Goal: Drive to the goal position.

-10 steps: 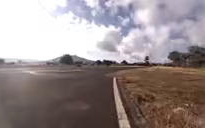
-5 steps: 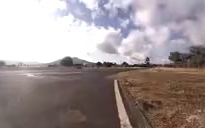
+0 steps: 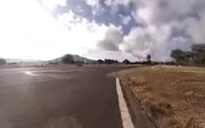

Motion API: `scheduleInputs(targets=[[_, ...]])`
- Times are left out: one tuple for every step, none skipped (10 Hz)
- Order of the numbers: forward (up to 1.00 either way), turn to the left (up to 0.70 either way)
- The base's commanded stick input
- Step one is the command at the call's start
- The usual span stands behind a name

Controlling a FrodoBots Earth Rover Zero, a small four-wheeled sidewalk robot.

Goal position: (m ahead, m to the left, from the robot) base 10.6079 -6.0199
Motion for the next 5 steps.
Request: scheduleInputs(targets=[[0.50, 0.00], [0.50, 0.00], [0.50, -0.15], [0.50, -0.40], [0.50, -0.50]])
